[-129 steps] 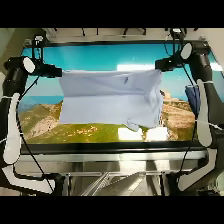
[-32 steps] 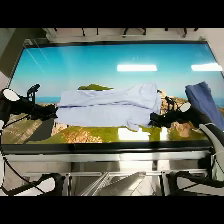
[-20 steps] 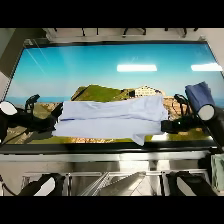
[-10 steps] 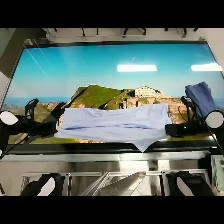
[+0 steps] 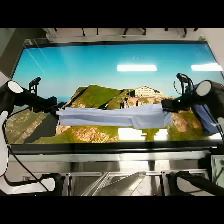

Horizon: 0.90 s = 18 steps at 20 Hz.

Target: Fold the shirts.

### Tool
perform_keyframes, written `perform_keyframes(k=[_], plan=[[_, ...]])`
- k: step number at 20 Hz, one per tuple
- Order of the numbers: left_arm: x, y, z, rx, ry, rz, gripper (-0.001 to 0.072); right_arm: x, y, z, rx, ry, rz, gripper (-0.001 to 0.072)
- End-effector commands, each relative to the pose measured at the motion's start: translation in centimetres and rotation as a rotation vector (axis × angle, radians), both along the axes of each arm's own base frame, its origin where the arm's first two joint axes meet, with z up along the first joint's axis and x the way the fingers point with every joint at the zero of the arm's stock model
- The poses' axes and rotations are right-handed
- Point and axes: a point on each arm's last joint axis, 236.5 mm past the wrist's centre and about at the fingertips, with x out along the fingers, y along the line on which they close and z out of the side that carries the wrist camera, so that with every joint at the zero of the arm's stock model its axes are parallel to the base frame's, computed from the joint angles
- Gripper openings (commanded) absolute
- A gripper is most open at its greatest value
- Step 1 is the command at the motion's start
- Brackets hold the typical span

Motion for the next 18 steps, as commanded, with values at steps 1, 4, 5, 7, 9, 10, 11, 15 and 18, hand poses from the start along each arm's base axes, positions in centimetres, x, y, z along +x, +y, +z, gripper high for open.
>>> perform_keyframes(k=[1,4,5,7,9,10,11,15,18], plan=[[2.0,-0.2,-1.3,-0.013,0.050,-0.024,0.0016,4.3,-0.3,-1.3,-0.004,0.008,0.003,0.0020],[2.1,-1.0,-3.4,-0.024,0.108,-0.048,0.0016,6.4,-0.4,-3.3,-0.004,0.025,-0.003,0.0021],[2.0,-1.2,-4.1,-0.026,0.124,-0.051,0.0016,7.2,-0.4,-3.9,-0.005,0.015,-0.010,0.0020],[1.8,-1.2,-5.0,-0.028,0.146,-0.053,0.0016,8.4,-0.6,-5.1,-0.008,-0.003,-0.025,0.0021],[1.5,-0.3,-5.6,0.011,0.168,-0.038,0.0016,8.8,-0.8,-6.4,-0.009,0.005,-0.033,0.0021],[1.4,0.1,-5.7,0.030,0.171,-0.039,0.0016,8.8,-0.9,-7.0,-0.009,0.016,-0.035,0.0021],[1.4,0.3,-5.7,0.037,0.170,-0.041,0.0016,8.7,-1.0,-7.5,-0.009,0.029,-0.038,0.0021],[1.6,0.2,-5.7,0.035,0.163,-0.041,0.0016,9.2,-1.1,-8.5,-0.011,0.025,-0.046,0.0023],[1.9,-0.1,-5.6,0.028,0.149,-0.041,0.0075,9.5,-1.1,-8.3,-0.010,0.013,-0.050,0.0641]])
